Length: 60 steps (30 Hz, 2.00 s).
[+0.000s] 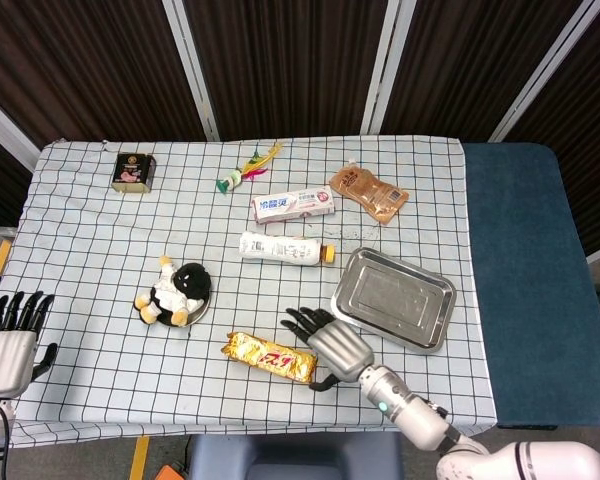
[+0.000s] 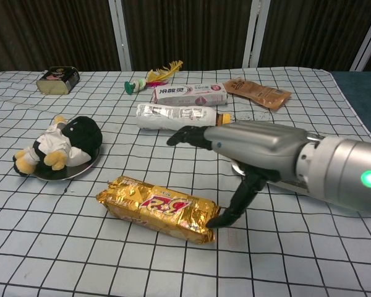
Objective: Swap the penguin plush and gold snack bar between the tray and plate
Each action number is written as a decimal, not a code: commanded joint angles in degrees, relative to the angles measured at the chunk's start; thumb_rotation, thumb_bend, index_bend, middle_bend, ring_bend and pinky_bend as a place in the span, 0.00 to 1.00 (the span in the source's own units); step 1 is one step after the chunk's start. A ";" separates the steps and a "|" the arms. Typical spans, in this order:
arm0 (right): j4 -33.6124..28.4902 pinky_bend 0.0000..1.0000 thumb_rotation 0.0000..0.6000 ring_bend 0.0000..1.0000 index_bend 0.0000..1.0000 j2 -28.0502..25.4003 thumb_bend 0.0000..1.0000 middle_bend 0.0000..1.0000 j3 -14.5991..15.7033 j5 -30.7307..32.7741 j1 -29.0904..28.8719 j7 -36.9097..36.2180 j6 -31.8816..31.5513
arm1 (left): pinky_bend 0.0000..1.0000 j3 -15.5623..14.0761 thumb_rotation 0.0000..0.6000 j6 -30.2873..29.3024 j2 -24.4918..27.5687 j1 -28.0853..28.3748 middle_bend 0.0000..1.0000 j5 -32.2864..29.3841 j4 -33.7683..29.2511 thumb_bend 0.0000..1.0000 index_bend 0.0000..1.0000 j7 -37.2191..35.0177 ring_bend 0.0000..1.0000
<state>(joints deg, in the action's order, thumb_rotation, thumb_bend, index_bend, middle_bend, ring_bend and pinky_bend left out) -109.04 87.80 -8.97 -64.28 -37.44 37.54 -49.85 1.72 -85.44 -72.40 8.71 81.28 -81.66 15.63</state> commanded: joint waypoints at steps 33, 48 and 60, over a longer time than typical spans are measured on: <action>16.49 0.63 1.00 0.57 0.48 17.12 0.08 0.44 3.43 5.36 -7.27 5.56 -9.61 | 0.09 1.13 1.00 1.78 1.40 -0.78 0.10 -0.04 -1.43 0.39 0.15 -2.11 0.05; 14.55 0.82 1.00 0.76 0.77 11.50 0.42 0.60 3.61 -0.56 -4.61 3.25 -15.25 | 0.11 1.21 1.00 2.50 1.42 -0.75 0.10 -0.03 -1.75 0.39 0.16 -1.50 0.05; 11.01 0.82 1.00 0.76 0.78 -4.23 0.42 0.61 5.92 -7.07 4.22 -7.18 -23.70 | 0.11 0.95 1.00 2.66 1.26 -0.71 0.10 0.57 -2.41 0.39 0.16 -0.24 0.05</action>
<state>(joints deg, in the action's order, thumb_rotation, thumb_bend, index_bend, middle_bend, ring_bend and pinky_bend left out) -98.50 85.67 -3.87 -70.13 -35.30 32.88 -71.89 2.67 -82.78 -71.14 8.00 81.85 -84.06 15.40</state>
